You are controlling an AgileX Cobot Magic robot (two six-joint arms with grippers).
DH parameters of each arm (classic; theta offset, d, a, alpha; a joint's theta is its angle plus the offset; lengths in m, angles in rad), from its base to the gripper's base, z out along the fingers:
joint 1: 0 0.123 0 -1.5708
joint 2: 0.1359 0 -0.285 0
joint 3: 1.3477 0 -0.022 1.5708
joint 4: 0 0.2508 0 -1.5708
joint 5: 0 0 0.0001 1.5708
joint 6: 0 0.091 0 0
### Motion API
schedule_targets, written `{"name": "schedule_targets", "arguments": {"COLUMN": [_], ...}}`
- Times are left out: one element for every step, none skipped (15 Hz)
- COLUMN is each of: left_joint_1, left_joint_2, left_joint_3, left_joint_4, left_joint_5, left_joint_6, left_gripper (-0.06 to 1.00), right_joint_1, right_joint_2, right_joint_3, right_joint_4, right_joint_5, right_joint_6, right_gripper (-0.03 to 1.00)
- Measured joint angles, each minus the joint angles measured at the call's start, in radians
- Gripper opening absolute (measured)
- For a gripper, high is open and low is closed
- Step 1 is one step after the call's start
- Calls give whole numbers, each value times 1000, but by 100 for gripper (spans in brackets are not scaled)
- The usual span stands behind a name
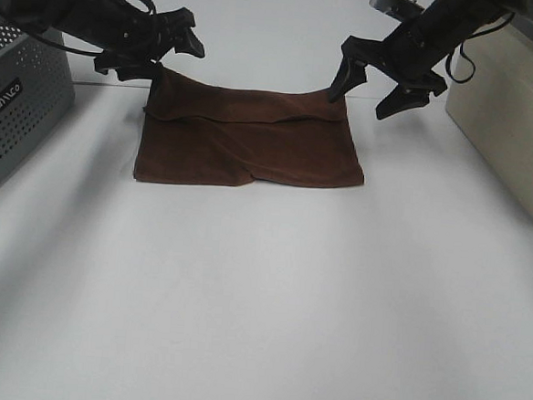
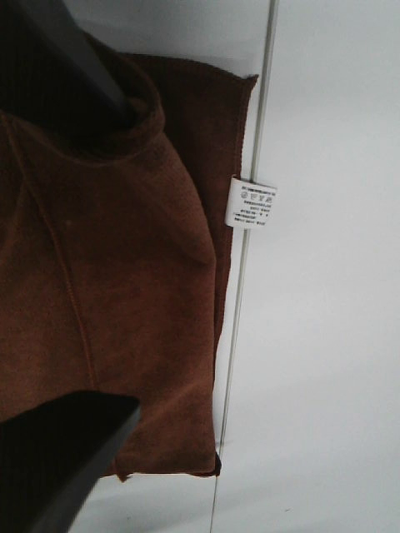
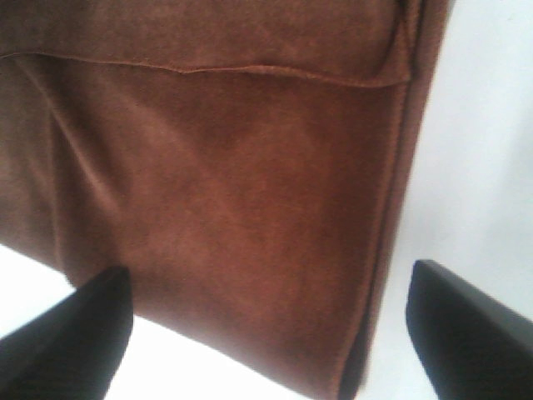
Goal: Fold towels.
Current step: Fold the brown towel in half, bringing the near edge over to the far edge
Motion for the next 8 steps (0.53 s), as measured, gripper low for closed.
{"name": "schedule_targets", "arguments": {"left_joint_1": [0,0,0,0,0,0,0,0], "left_joint_2": [0,0,0,-2,-10,-22,-38,-51], "left_joint_3": [-1,-1,-1,-1,-1,-1,-2,-5], "left_joint_4": [1,2,3,4,14,38,71,117], "left_joint_5": [10,10,13,24,36,39,41,58], "left_joint_6": [-13,-19,-22,-22,-25,-25,-29,-41], "left_gripper": [79,79,79,79,79,79,79,79], "right_joint_1": [0,3,11,24,32,34,35,35], "right_joint_2": [0,0,0,1,2,3,3,3], "right_joint_3": [0,0,0,0,0,0,0,0], "right_joint_4": [35,68,84,98,105,104,103,96], "right_joint_5": [18,25,30,34,36,45,53,63], "right_joint_6": [-13,-31,-50,-60,-63,-64,-64,-64], "right_gripper": [83,83,83,83,83,83,83,83]}}
